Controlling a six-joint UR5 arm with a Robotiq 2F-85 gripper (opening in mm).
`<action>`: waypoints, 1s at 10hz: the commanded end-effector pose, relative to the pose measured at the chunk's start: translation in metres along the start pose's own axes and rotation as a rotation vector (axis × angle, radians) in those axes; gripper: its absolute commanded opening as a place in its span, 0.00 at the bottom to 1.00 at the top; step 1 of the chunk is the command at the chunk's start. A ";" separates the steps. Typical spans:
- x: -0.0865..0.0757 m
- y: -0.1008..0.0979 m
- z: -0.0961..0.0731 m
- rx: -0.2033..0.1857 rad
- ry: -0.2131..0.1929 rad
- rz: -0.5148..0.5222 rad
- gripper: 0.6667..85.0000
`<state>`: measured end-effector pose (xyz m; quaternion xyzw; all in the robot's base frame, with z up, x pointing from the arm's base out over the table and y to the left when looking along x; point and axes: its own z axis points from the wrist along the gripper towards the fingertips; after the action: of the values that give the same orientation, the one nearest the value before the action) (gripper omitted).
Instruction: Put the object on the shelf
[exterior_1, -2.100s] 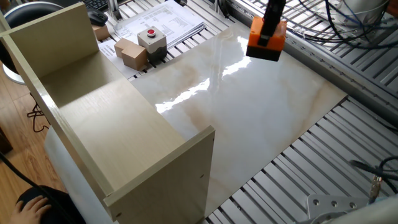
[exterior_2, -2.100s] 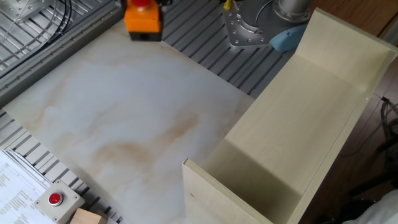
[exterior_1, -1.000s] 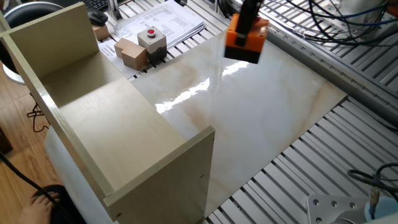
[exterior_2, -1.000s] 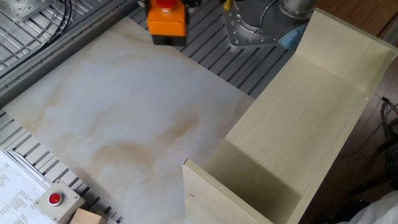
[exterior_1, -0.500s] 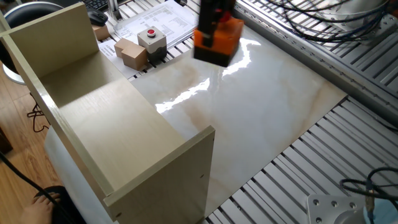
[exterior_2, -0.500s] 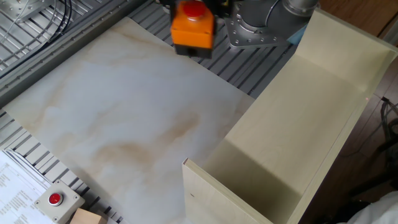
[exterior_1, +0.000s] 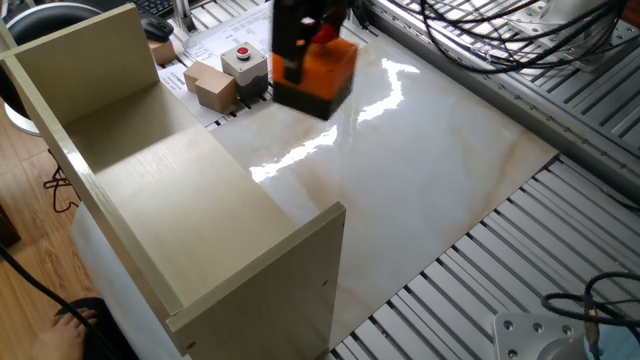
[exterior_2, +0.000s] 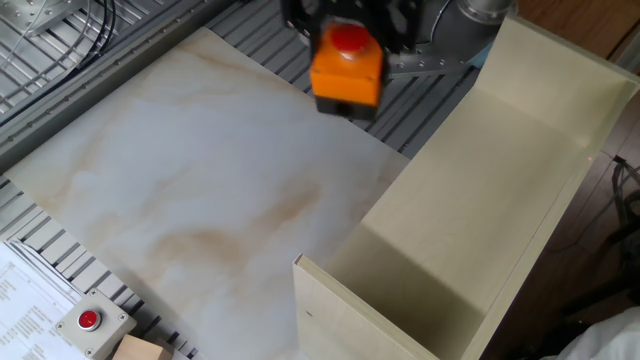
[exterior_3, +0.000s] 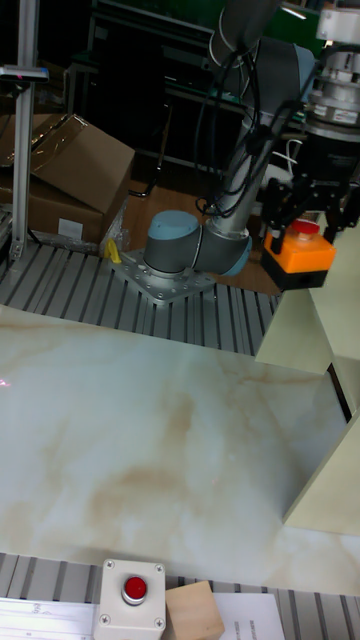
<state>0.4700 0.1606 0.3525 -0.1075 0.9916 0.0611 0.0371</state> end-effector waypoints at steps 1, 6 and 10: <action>-0.016 0.039 0.007 -0.015 -0.008 0.077 0.00; -0.021 0.082 0.029 -0.018 0.005 0.109 0.00; -0.024 0.093 0.032 0.004 0.023 0.122 0.00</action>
<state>0.4776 0.2418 0.3340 -0.0513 0.9971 0.0488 0.0284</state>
